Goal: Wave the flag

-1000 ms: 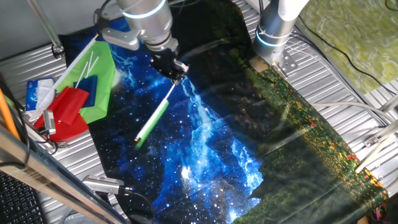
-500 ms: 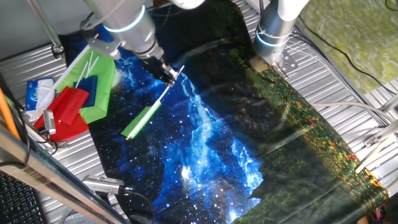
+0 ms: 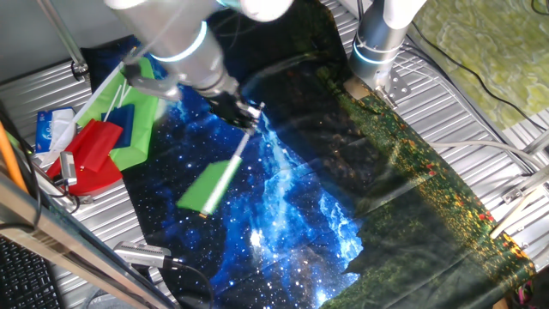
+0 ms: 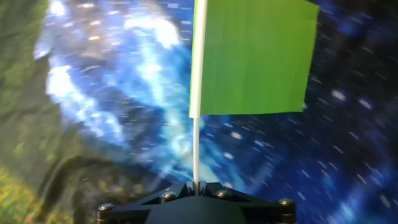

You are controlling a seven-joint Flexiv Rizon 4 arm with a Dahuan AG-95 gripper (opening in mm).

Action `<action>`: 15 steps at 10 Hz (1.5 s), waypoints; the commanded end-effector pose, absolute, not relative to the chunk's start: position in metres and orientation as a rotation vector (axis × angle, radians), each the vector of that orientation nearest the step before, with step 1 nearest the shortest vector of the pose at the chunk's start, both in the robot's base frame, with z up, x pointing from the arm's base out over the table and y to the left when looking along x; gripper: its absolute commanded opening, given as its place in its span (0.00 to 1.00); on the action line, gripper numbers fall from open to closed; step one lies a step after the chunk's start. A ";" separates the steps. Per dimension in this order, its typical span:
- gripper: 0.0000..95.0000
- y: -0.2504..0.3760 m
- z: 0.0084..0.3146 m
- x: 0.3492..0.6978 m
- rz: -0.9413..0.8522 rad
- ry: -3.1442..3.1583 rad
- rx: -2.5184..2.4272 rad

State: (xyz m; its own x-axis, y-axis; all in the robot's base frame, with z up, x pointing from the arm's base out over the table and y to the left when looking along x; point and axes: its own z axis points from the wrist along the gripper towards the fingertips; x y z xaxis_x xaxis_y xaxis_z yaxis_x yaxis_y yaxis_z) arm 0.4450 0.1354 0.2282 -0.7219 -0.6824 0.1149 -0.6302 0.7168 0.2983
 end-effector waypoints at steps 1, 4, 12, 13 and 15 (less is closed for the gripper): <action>0.00 0.185 0.242 0.417 -0.374 -2.742 1.100; 0.00 0.228 0.258 0.391 -0.368 -2.767 0.979; 0.00 0.211 0.243 0.376 -0.347 -2.812 0.524; 0.00 0.203 0.239 0.376 -0.332 -2.824 0.478; 0.00 0.174 0.233 0.378 -0.334 -2.826 0.472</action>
